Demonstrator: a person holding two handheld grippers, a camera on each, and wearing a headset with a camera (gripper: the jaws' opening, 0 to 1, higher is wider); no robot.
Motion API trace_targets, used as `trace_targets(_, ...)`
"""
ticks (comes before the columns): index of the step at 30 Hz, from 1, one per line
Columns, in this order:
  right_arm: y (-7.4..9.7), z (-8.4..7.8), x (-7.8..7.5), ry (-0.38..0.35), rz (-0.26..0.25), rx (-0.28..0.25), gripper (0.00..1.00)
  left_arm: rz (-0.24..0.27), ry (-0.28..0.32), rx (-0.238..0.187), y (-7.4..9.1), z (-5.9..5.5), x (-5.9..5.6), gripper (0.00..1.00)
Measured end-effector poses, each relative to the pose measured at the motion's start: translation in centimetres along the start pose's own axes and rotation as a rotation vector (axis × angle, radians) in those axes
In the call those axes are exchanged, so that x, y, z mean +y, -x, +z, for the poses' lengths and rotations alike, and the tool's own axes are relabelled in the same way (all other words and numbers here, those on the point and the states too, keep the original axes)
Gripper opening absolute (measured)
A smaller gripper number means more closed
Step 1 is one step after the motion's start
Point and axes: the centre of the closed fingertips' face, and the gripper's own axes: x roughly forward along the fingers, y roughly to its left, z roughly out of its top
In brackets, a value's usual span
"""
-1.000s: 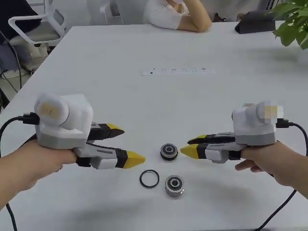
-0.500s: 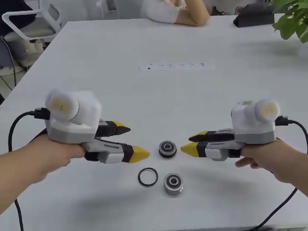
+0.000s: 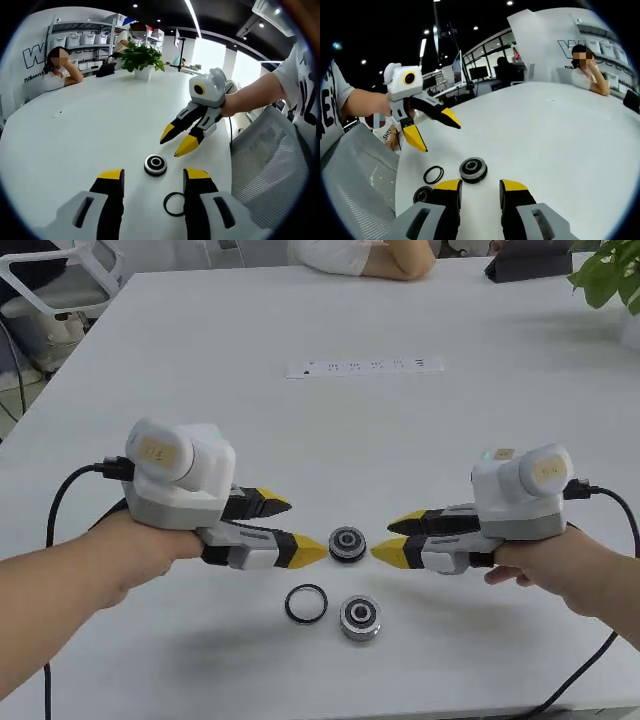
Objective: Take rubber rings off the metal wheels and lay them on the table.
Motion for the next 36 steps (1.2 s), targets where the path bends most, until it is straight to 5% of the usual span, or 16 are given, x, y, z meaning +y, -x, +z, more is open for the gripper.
trace_targets(36, 0.0, -0.7, 0.0, 0.021, 0.009, 0.0, 0.29, -0.064, -0.004, 0.053, -5.1, -0.7, -0.8, 0.19)
